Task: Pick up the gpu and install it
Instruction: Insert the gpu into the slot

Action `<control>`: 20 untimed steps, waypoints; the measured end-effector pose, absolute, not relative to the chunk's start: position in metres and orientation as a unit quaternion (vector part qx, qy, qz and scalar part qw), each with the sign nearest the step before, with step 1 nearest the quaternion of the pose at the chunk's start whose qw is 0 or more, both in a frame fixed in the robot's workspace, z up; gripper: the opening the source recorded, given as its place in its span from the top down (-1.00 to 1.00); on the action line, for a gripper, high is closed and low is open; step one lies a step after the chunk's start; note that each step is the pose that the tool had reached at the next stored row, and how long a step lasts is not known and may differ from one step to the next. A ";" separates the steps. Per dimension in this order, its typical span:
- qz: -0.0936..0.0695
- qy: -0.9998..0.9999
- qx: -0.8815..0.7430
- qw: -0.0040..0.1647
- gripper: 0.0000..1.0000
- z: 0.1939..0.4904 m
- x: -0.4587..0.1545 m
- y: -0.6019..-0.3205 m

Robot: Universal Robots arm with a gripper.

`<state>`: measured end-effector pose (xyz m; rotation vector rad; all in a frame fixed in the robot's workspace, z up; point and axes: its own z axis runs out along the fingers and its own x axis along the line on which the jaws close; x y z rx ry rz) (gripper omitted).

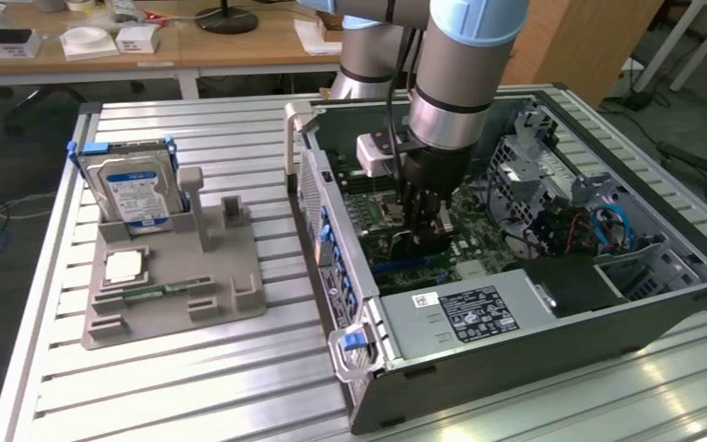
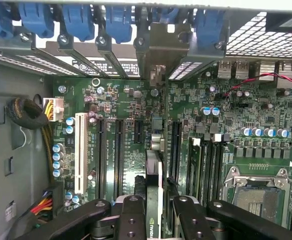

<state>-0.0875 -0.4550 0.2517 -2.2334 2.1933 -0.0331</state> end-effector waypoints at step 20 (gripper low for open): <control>-0.011 0.709 -0.705 0.005 0.48 0.246 -0.090 -0.456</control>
